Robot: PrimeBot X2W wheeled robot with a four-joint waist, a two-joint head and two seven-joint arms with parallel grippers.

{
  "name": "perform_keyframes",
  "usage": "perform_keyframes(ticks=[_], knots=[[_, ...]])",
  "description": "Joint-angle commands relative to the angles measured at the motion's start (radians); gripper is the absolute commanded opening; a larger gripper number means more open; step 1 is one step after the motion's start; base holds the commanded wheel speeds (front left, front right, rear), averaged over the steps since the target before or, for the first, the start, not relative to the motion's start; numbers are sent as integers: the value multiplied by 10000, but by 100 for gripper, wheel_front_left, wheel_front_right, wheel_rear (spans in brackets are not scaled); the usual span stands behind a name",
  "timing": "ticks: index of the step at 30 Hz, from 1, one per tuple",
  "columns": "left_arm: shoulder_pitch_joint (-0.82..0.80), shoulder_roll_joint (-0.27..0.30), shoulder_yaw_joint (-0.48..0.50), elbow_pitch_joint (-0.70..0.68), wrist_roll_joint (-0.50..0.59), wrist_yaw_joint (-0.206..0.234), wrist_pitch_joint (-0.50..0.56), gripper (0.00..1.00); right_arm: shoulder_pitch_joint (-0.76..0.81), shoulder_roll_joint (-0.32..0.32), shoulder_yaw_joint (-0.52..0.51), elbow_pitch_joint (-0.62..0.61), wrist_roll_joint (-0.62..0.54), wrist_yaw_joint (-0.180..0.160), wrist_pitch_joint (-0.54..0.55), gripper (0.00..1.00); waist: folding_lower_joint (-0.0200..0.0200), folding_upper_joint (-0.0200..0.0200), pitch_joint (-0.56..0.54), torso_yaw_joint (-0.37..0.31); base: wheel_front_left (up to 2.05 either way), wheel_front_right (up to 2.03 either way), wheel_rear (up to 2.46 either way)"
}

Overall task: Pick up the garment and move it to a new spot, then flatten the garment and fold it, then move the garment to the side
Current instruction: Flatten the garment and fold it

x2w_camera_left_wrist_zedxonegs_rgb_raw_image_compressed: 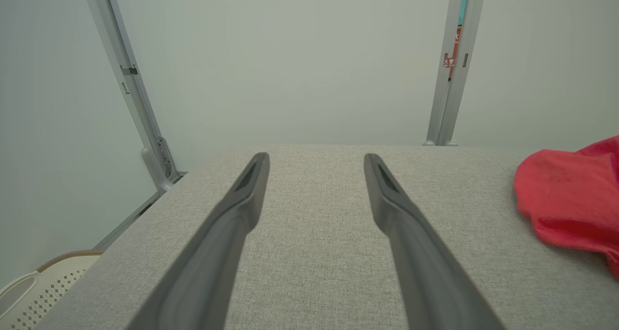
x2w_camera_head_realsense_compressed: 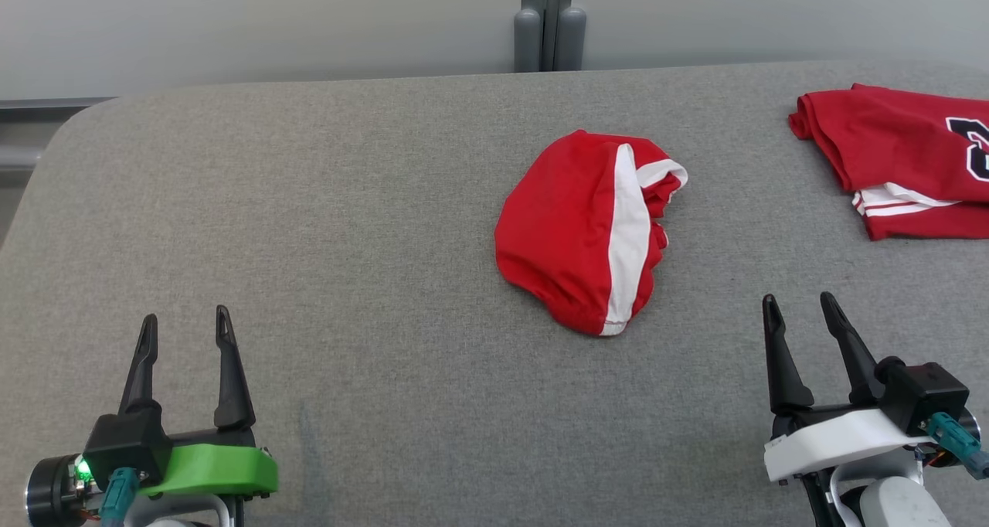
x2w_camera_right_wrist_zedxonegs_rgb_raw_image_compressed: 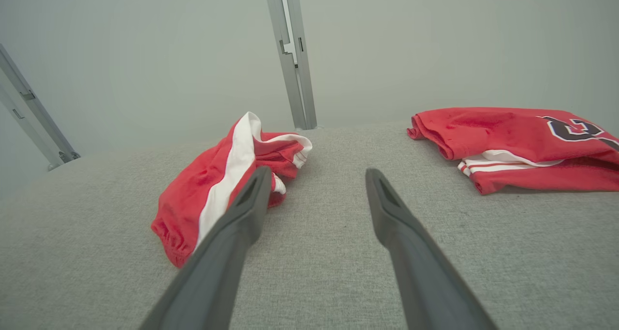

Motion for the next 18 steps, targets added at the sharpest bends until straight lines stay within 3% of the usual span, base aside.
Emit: perform_keyframes(ticks=[1,13,18], knots=[[130,-29,71,14,81,-59,0,100,63,8,23,36,-19,-11,-29,100,0,0,17,-30,0,0,0],[-152,-214,378,109,504,-193,0,100,-387,60,95,333,32,-11,-29,100,0,0,167,-166,0,0,0],[-381,-276,223,89,542,-214,0,100,-1329,48,827,897,31,-11,-27,100,0,0,374,23,0,0,0]])
